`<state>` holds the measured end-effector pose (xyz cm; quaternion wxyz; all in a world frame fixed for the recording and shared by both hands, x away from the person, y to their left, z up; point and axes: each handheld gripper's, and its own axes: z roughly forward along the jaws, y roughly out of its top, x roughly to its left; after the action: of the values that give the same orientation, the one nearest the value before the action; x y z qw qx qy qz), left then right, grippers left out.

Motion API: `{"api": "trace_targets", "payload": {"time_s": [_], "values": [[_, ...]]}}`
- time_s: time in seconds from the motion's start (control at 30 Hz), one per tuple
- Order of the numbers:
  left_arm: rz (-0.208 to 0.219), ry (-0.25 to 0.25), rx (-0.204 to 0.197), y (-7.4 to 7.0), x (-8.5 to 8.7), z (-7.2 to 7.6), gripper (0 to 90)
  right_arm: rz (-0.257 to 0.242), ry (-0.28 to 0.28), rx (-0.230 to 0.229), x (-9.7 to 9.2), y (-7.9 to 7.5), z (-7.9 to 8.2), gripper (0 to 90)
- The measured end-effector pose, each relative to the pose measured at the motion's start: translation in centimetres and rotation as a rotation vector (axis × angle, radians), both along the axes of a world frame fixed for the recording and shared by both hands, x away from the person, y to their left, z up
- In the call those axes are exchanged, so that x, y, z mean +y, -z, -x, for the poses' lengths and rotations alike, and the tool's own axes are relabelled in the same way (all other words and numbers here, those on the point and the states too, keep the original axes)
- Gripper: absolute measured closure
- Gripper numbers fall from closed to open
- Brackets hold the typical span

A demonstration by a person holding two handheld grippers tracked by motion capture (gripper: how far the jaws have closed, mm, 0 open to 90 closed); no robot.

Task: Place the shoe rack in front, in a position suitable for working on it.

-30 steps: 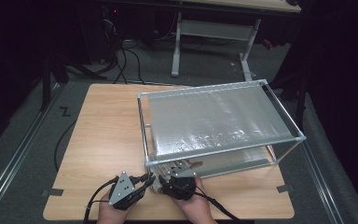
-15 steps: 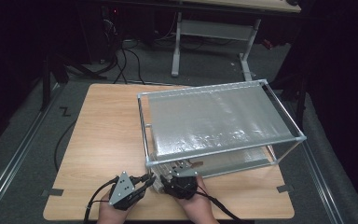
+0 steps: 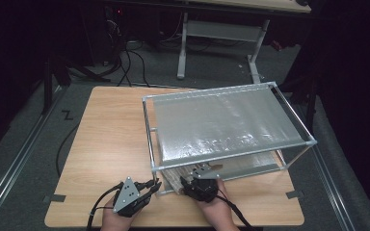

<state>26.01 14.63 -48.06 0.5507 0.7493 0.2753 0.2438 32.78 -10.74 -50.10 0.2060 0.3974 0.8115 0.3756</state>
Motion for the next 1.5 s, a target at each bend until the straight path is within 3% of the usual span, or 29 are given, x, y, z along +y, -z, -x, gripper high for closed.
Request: {"api": "trace_targets", "payload": {"time_s": [0.17, 0.2, 0.23, 0.57, 1.0, 1.27, 1.4, 1.5], "values": [[0.001, 0.000, 0.001, 0.0, 0.0, 0.0, 80.1, 0.019, 0.060, -0.005, -2.5, -0.1, -0.8, 41.8], [0.004, -0.011, 0.022, 0.0, 0.0, 0.2, 80.0, 0.017, 0.078, -0.001, -3.1, -0.1, -1.0, 41.7], [0.002, -0.001, 0.001, 0.0, 0.0, 0.0, 80.1, 0.024, 0.090, -0.004, -3.8, -0.1, -1.3, 41.7], [0.008, 0.000, 0.004, 0.0, 0.0, 0.0, 80.1, 0.022, 0.240, -0.009, -10.0, -0.1, -3.2, 41.7], [0.010, -0.001, 0.005, 0.0, 0.0, 0.0, 80.2, 0.060, 0.408, -0.045, -18.1, -0.2, -4.9, 41.5], [0.011, 0.000, 0.005, 0.1, 0.1, 0.0, 80.2, 0.075, 0.486, -0.039, -20.7, -0.4, -5.2, 41.3], [0.011, -0.001, 0.005, 0.1, 0.1, -0.1, 80.2, 0.112, 0.527, -0.060, -22.0, -0.5, -5.3, 41.0], [0.012, 0.000, 0.006, 0.1, 0.1, -0.1, 80.3, 0.097, 0.536, -0.059, -22.5, -0.5, -5.3, 40.9]]}}
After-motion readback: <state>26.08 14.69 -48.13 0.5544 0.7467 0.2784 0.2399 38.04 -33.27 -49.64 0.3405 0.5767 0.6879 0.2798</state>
